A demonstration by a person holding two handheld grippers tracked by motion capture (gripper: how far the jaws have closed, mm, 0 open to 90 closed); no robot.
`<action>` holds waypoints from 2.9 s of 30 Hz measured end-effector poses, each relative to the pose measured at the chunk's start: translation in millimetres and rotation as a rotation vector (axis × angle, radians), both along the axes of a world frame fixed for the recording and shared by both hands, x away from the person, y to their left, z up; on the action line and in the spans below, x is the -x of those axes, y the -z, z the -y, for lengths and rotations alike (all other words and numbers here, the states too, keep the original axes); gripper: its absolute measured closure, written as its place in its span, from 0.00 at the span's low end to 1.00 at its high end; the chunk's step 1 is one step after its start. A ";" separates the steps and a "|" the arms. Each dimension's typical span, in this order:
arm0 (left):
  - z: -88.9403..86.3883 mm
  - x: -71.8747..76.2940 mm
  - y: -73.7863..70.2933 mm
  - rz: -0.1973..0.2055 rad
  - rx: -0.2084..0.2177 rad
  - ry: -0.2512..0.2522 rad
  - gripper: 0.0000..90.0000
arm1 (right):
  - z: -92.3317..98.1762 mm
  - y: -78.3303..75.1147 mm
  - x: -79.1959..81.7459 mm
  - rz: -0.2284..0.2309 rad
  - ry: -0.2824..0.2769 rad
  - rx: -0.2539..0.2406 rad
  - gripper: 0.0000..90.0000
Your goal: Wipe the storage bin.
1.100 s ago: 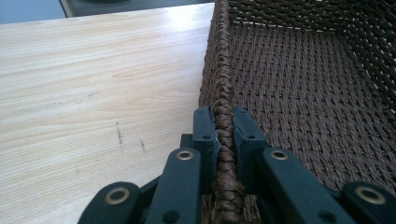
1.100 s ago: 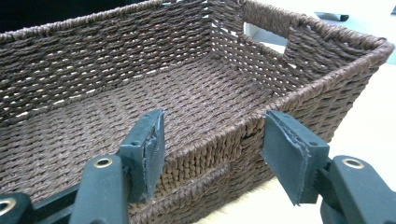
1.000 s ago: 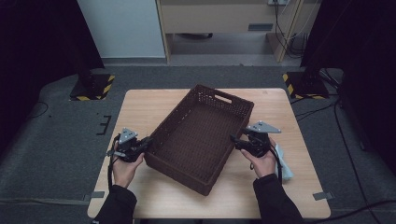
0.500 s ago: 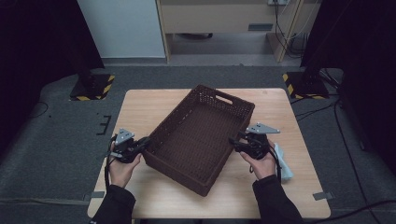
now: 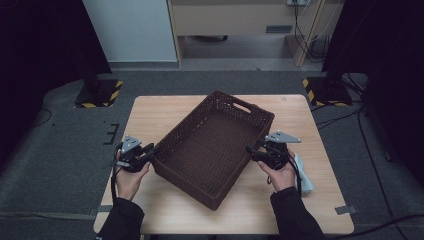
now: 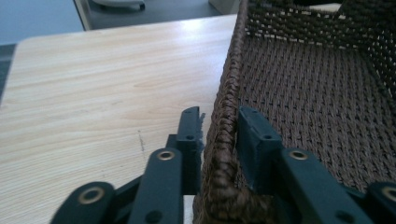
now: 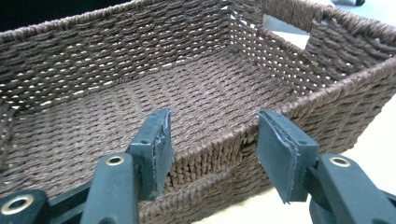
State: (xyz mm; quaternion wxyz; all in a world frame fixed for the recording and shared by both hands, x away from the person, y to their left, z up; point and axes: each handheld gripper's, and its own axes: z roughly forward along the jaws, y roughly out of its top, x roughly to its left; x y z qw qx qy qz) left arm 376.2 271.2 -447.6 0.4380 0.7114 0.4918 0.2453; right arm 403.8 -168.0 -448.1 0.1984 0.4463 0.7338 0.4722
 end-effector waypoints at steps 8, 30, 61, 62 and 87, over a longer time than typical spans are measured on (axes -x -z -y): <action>-2.7 19.7 -8.3 -0.008 0.022 -0.019 0.73 | -2.7 -2.7 8.4 -0.003 0.004 0.013 0.54; -0.9 9.1 -5.4 0.015 0.022 -0.046 0.80 | 2.4 -0.1 2.5 0.014 0.042 0.031 0.46; 0.9 16.8 -4.6 -0.002 0.022 -0.083 0.72 | 5.7 -4.4 8.4 0.015 0.043 0.045 0.41; 1.3 15.5 -4.5 -0.001 0.017 -0.085 0.72 | 6.1 -4.6 7.9 0.017 0.040 0.050 0.41; 4.2 26.8 -5.9 0.013 0.074 -0.079 0.58 | 6.7 -4.2 8.7 0.000 0.042 0.030 0.41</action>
